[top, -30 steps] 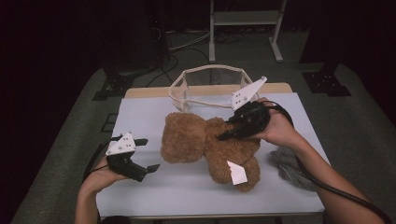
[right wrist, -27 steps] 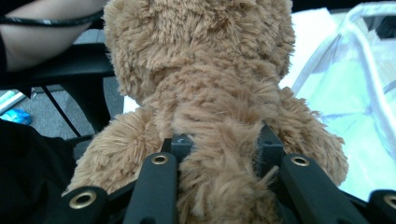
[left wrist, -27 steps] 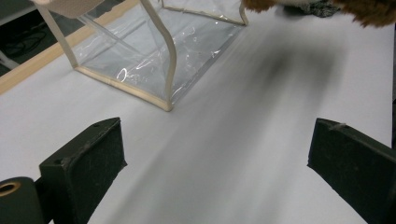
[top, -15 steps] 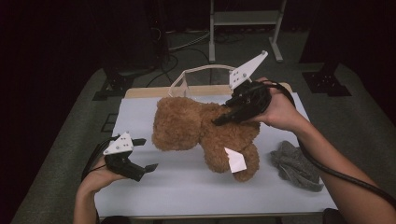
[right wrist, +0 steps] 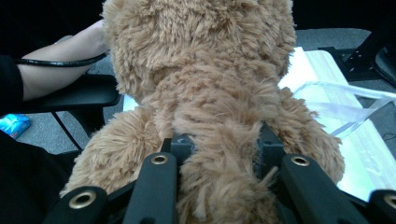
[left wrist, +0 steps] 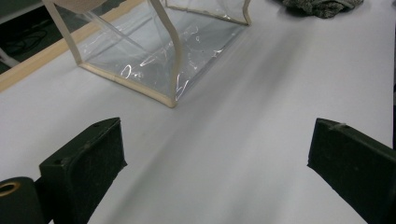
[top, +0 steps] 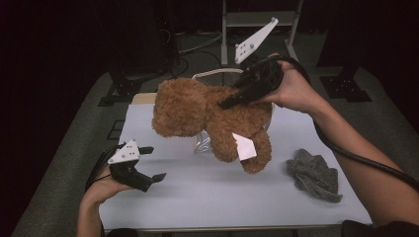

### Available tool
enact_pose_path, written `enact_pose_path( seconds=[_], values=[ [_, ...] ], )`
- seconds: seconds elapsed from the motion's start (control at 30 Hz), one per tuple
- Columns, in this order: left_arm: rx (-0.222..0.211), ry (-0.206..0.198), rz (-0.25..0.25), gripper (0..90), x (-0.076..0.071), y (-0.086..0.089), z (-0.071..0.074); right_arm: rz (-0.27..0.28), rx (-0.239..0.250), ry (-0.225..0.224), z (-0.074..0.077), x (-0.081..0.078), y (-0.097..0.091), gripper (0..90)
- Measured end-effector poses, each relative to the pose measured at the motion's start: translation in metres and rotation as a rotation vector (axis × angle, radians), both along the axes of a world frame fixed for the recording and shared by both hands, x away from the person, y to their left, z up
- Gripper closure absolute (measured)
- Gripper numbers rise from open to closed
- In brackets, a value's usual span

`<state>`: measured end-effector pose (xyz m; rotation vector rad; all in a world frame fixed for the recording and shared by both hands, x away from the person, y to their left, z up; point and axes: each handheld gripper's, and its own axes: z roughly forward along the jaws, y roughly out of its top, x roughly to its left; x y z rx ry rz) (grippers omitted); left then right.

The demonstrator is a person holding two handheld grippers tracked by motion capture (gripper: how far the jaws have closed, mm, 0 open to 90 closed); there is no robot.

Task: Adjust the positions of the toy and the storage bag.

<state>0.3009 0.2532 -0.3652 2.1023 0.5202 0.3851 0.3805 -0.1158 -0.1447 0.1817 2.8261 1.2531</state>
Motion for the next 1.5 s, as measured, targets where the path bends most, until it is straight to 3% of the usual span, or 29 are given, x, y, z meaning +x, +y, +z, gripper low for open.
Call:
enact_pose_path(
  seconds=[0.4,0.83,1.03,1.23,1.5],
  values=[
    [-0.02,-0.007,0.018,3.0,0.0,0.008,0.002,-0.01,-0.014,-0.008,0.026,0.026,0.007,67.7],
    [-0.035,-0.017,0.044,2.5,-0.002,0.016,0.005,-0.043,-0.013,-0.007,0.044,0.078,0.015,67.7],
    [-0.025,-0.008,0.052,2.5,-0.002,0.018,0.003,-0.072,-0.001,-0.035,0.055,0.101,0.017,67.7],
    [-0.031,-0.008,0.054,2.5,-0.003,0.019,0.003,-0.09,-0.008,-0.011,0.05,0.122,0.017,67.7],
    [-0.033,0.0,0.065,2.5,-0.003,0.021,0.002,-0.153,-0.037,-0.019,0.043,0.161,0.016,67.7]
  ],
)
